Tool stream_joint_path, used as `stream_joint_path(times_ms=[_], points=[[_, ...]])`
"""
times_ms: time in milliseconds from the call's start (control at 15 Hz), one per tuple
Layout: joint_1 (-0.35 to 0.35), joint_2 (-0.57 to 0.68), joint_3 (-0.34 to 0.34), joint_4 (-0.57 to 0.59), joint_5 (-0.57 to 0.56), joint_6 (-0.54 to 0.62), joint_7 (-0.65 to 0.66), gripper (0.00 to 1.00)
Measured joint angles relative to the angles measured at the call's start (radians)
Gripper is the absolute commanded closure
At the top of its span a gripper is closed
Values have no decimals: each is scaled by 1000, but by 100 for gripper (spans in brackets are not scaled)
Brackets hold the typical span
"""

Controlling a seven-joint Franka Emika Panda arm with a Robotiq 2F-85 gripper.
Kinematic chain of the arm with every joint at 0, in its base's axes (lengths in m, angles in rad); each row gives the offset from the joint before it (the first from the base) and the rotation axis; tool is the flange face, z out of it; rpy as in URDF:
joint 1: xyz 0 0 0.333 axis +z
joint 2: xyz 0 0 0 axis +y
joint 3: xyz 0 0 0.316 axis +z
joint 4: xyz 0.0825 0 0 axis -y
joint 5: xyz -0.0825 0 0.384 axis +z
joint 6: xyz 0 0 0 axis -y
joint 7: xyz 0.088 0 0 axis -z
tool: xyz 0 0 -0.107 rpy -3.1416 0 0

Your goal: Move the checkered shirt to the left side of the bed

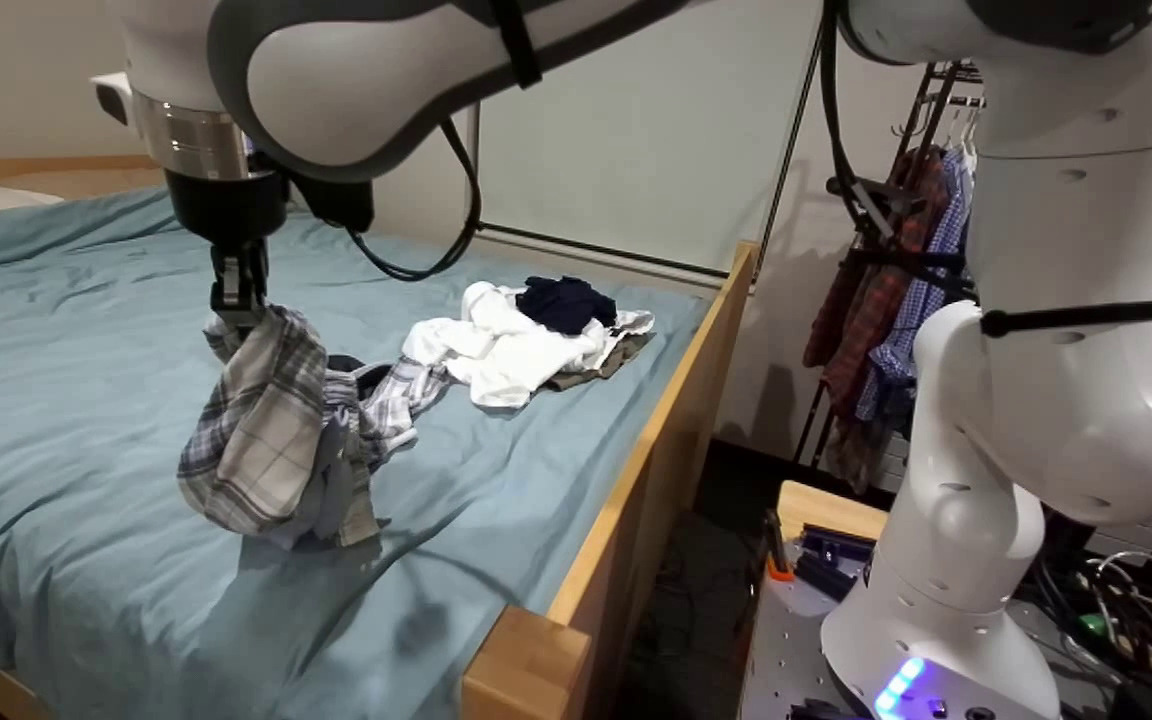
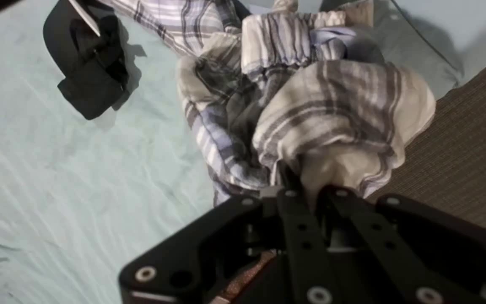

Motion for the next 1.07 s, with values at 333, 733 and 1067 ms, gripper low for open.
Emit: stream_joint_path(times_ms=[333,733,1067], points=[[37,18,26,38,-125,2,-75,98],[62,24,36,82,-188,6,-88,98],[-39,34,-48,77,-129,2,-27,98]])
